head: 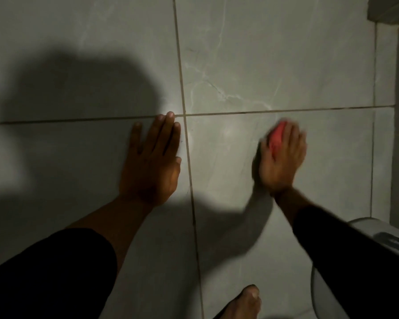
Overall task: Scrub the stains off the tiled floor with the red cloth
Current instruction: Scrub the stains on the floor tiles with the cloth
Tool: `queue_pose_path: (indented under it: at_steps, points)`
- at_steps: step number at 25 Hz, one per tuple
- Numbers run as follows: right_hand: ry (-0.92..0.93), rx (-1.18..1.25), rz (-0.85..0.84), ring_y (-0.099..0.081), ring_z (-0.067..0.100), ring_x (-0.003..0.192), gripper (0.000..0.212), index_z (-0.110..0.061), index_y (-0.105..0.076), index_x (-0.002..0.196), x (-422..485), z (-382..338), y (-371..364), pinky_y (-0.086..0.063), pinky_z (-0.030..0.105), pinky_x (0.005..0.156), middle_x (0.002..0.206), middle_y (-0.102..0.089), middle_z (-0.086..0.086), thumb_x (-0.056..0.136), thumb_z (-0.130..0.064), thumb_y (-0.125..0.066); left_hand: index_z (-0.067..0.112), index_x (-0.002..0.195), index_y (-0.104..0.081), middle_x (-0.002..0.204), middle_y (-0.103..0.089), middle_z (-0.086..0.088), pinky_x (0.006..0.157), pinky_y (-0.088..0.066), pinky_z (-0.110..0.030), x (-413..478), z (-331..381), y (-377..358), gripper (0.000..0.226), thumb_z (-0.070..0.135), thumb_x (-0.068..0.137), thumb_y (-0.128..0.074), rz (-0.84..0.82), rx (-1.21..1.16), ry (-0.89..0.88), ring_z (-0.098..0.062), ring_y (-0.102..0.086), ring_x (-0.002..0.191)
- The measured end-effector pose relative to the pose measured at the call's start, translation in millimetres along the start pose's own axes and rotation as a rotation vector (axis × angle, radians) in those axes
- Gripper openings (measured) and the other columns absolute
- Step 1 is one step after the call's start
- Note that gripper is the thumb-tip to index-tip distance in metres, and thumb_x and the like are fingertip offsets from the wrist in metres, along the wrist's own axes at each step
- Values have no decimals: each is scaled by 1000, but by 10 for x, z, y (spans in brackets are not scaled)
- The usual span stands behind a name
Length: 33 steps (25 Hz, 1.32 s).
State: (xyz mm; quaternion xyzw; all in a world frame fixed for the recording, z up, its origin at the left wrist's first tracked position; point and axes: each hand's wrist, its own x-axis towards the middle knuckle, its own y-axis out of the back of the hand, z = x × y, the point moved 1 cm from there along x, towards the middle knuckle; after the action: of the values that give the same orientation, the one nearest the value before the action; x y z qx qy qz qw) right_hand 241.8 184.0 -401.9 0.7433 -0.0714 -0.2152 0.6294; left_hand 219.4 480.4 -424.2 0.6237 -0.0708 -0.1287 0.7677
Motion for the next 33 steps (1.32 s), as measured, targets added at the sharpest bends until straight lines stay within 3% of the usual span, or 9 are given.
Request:
queue_pose_path:
  at_steps: [4, 8, 12, 15, 17, 23, 26, 30, 33]
  points:
    - [562, -93, 151, -15, 45, 165, 76, -6, -22, 169, 363, -1030, -272, -12, 67, 131, 176, -21, 24, 104, -41, -42, 5, 166, -24, 177, -14, -16, 129, -13, -66, 2, 13, 9, 72, 32, 102, -43, -13, 1, -4, -33, -12, 165]
    - [946, -195, -179, 3, 28, 168, 70, -24, -18, 172, -1272, -329, -463, -22, 65, 130, 181, -6, 2, 109, -51, -35, 4, 164, -29, 176, -19, -17, 128, -16, -67, 7, 0, 31, 72, 31, 101, -48, 3, -16, 5, -33, -15, 165]
    - [866, -260, -212, 5, 35, 168, 80, -21, -7, 172, -1215, 376, -195, -26, 71, 126, 181, 1, 10, 106, -47, -45, 5, 166, -24, 177, -15, -17, 129, -15, -67, -6, 8, 22, 73, 32, 102, -47, -13, -12, 0, -34, -13, 165]
    - [571, -143, -7, -9, 44, 166, 81, -7, -18, 170, -181, -289, -158, -14, 68, 130, 179, -14, 21, 101, -41, -46, 5, 166, -24, 177, -16, -17, 128, -15, -67, 2, 2, -16, 68, 31, 105, -41, 1, 15, -1, -34, -14, 165]
    - [573, -88, 75, -11, 42, 166, 79, -9, -21, 169, 22, -883, -278, -10, 65, 132, 178, -18, 20, 102, -43, -43, 5, 165, -26, 177, -18, -16, 129, -13, -67, 4, 13, -44, 64, 29, 106, -36, 28, 19, 11, -34, -16, 165]
    - [737, -114, -175, -1, 26, 168, 68, -30, -11, 171, -2071, 136, -500, -25, 64, 127, 181, -10, -4, 110, -42, -39, 6, 165, -26, 177, -17, -16, 129, -11, -66, -6, -20, -113, 65, 30, 105, -35, 57, 42, 4, -33, -15, 165]
    - [532, -196, -128, 5, 36, 168, 80, -20, -4, 172, -1770, 778, -308, -25, 70, 124, 181, 7, 9, 102, -32, -42, 6, 166, -24, 177, -18, -16, 129, -13, -66, -21, -28, -131, 66, 34, 107, -38, 69, 30, -6, -34, -15, 165]
    - [-147, 90, 51, -11, 41, 166, 88, -10, -19, 170, -130, 450, -49, -15, 62, 131, 179, -14, 17, 96, -55, -33, 7, 167, -19, 178, -15, -14, 129, -12, -65, -12, -32, -135, 70, 36, 106, -39, 44, 10, -11, -33, -12, 165]
    - [-44, 80, 137, -16, 41, 165, 84, -10, -25, 169, 67, -3, -117, -14, 62, 132, 178, -21, 17, 98, -51, -42, 8, 167, -18, 178, -13, -14, 130, -10, -65, 7, -24, -116, 72, 36, 103, -39, 30, -17, -14, -32, -11, 165]
